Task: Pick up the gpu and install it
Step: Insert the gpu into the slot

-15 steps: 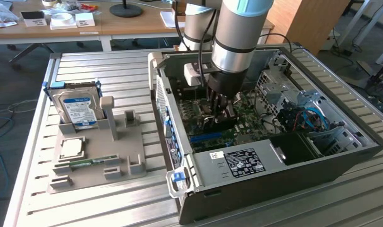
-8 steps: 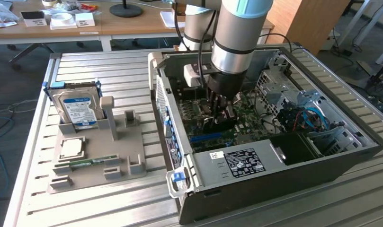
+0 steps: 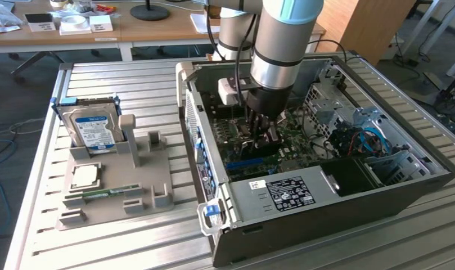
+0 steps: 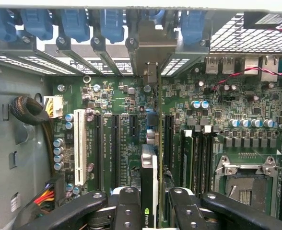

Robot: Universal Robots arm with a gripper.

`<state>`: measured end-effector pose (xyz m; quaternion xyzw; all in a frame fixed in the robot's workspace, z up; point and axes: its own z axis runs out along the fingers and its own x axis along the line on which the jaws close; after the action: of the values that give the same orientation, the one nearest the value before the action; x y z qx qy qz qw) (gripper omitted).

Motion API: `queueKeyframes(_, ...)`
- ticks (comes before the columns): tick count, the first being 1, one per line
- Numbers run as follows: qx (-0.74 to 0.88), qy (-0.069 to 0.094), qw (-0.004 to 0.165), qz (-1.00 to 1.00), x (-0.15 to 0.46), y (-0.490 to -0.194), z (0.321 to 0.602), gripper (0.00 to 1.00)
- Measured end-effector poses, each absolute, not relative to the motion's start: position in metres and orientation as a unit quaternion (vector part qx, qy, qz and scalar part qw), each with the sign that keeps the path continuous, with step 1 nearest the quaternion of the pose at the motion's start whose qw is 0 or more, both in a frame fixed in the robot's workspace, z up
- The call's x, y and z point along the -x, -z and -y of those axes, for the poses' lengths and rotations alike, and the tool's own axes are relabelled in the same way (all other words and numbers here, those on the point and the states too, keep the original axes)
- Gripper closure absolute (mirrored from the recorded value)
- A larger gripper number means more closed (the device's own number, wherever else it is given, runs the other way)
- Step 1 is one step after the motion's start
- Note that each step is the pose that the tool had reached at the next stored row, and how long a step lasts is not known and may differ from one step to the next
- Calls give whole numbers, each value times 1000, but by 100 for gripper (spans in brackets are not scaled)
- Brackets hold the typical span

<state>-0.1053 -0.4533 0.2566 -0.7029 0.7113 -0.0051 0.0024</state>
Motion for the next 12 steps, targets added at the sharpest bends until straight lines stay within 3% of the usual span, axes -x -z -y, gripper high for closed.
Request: queueKeyframes(12, 703, 6, 2, -711, 105, -250, 453, 73)
